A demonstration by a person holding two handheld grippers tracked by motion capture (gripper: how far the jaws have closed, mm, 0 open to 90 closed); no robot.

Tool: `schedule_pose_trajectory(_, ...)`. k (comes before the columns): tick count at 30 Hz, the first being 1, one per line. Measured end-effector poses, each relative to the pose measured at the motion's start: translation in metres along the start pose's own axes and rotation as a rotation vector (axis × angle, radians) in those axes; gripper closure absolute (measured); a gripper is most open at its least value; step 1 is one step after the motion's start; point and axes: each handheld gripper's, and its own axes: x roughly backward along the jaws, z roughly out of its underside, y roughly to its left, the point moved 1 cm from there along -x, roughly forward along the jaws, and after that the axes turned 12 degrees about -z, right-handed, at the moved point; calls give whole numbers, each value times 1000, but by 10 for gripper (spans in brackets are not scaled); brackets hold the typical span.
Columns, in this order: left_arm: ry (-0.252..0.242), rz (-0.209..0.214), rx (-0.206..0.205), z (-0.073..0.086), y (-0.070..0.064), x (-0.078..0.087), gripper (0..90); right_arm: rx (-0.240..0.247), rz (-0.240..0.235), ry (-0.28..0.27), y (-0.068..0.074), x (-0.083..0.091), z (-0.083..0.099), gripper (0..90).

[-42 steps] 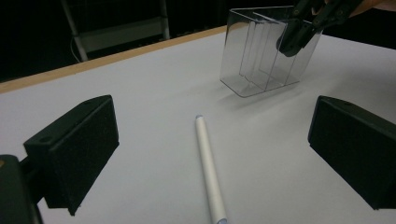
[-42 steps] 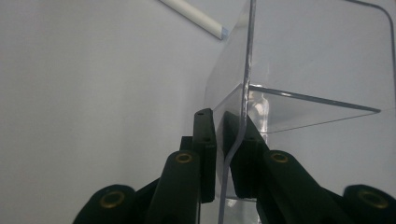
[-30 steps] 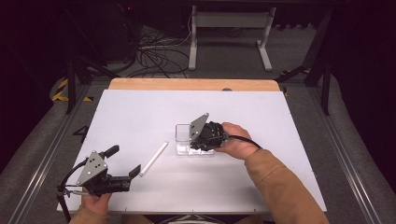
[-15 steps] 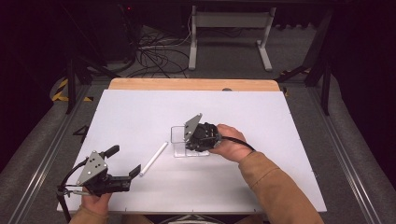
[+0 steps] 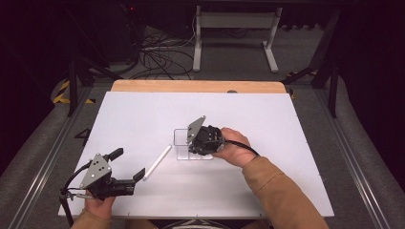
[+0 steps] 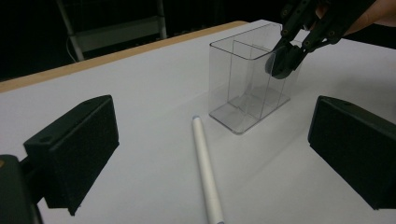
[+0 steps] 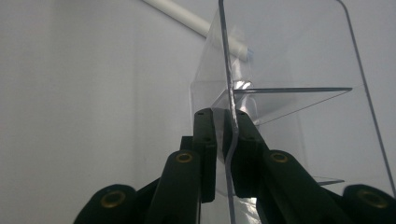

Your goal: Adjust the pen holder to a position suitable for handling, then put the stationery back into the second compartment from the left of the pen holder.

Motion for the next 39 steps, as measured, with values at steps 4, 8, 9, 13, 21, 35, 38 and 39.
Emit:
schedule_pose_trajectory(4,-1,3,-3,0,0,-1,26,5,9,-3,1,0,0,817)
schedule_pose_trajectory(8,1,5,7,-2,0,-4,26,-17,26,-47,2,7,1,693)
schedule_pose_trajectory(9,-2,8,5,-3,0,-6,26,-28,30,-94,2,15,1,604)
schedule_pose_trajectory(13,3,14,10,-4,0,-11,26,-75,61,-186,6,34,3,425)
schedule_pose_trajectory(21,18,23,3,-5,-1,-17,26,-152,119,-379,9,64,13,257)
schedule_pose_trajectory(35,23,19,5,-5,1,-17,26,-150,204,-462,24,79,19,130)
schedule_pose_trajectory(38,19,22,11,-5,2,-18,26,-151,223,-492,28,83,22,83)
schedule_pose_trajectory(39,17,23,10,-5,2,-18,26,-154,229,-499,29,84,23,69)
